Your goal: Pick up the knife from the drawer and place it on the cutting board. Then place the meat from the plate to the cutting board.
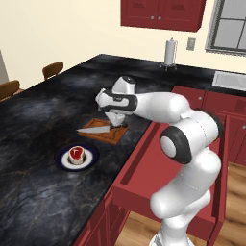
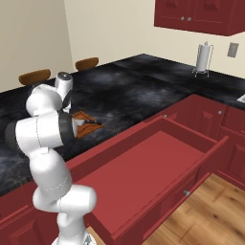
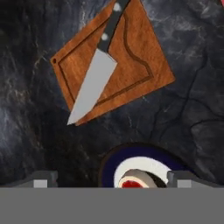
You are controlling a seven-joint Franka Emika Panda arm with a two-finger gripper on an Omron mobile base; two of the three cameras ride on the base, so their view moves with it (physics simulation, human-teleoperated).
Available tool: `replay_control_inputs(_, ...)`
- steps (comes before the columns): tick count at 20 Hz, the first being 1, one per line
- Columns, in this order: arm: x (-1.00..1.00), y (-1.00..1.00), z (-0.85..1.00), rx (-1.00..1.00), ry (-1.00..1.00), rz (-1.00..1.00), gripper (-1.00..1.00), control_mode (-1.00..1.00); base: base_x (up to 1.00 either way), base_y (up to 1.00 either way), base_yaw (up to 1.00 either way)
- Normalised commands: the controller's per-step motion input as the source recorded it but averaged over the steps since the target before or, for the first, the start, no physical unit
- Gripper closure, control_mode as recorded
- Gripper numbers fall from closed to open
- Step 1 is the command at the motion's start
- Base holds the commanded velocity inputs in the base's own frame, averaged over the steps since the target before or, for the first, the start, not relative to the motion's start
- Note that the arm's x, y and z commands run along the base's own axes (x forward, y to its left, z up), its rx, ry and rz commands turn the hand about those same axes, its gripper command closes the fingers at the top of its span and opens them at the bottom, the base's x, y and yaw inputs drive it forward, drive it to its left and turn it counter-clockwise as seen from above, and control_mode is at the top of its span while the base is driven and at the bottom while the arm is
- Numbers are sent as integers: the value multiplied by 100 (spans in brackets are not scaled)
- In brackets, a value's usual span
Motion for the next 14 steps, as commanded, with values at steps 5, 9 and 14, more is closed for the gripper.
replay_control_inputs(5, -84, 0, 34, -8, -4, 64, -100, -100, 0, 0, 0)
replay_control_inputs(9, -72, 13, 26, -13, 0, 64, -100, -100, 0, 0, 0)
replay_control_inputs(14, -44, 34, 20, -21, -1, 33, -100, -100, 0, 0, 0)
